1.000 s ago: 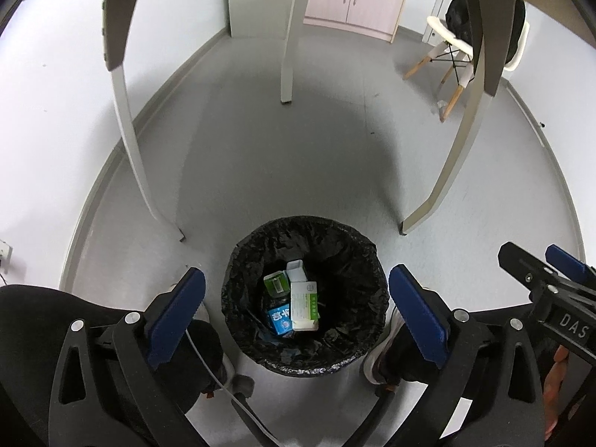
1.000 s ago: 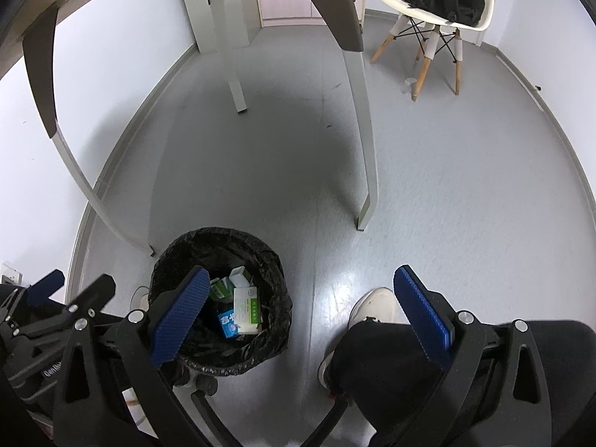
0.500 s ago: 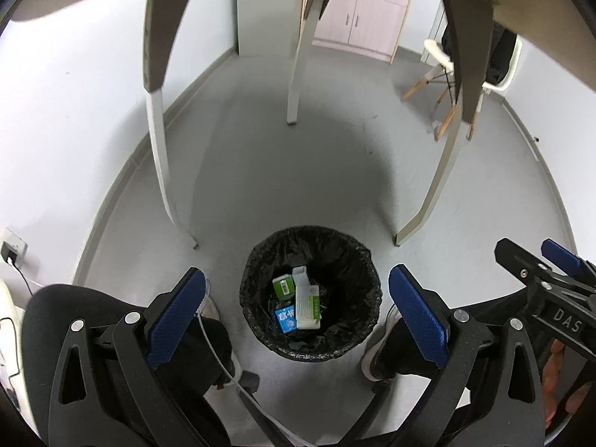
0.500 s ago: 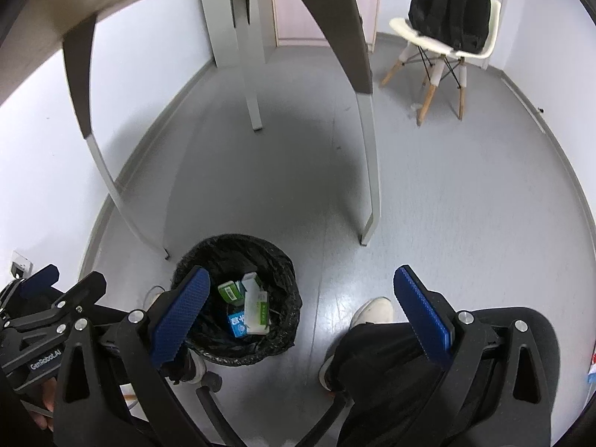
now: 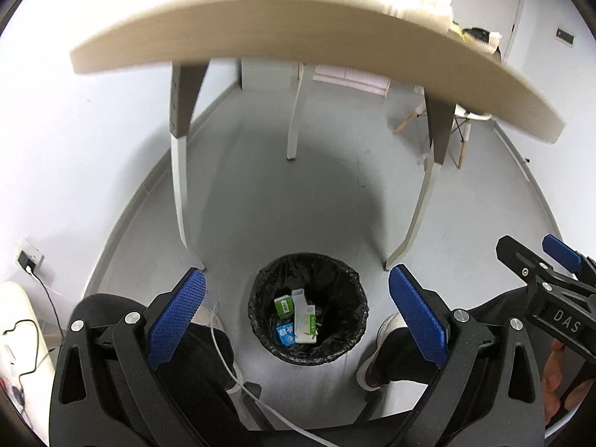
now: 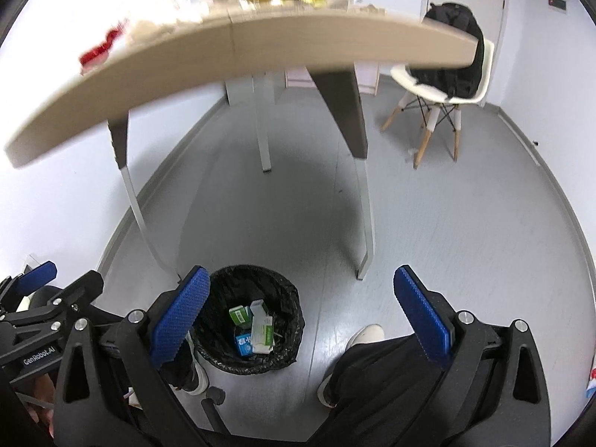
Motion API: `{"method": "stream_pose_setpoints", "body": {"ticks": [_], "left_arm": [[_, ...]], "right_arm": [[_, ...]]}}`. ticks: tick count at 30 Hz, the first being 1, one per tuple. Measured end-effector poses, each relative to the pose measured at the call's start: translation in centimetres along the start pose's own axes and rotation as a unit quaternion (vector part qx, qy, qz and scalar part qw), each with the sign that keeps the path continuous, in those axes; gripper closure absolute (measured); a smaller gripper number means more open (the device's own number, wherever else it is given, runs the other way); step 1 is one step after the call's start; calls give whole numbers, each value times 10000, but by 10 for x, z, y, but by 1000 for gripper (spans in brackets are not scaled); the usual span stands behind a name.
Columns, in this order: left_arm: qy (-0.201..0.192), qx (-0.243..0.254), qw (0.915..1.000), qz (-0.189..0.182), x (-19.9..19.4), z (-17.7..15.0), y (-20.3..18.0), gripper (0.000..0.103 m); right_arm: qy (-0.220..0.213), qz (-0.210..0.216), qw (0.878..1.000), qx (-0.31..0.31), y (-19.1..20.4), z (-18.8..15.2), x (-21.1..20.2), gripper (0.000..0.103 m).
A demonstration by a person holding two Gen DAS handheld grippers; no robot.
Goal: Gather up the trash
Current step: 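Raise both open tools back up toward the table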
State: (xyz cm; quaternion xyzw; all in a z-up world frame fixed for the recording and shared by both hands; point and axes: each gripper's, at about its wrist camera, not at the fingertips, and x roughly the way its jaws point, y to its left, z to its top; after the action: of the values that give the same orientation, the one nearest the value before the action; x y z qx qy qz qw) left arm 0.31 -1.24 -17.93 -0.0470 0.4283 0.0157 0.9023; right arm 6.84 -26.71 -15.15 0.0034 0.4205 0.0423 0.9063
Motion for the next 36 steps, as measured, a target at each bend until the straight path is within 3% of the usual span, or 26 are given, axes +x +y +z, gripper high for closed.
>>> {"method": "stream_pose_setpoints", "body": {"ticks": [19,36], "left_arm": [[-439,-62,9990,61,-72,13,10,6],[-760,-269,9964,250,-114,59,23,6]], "right_arm": [[-545,44,9981,-296,15,17,-79,8],[-989,224,9941,-388,22,59,-130,8]]}}
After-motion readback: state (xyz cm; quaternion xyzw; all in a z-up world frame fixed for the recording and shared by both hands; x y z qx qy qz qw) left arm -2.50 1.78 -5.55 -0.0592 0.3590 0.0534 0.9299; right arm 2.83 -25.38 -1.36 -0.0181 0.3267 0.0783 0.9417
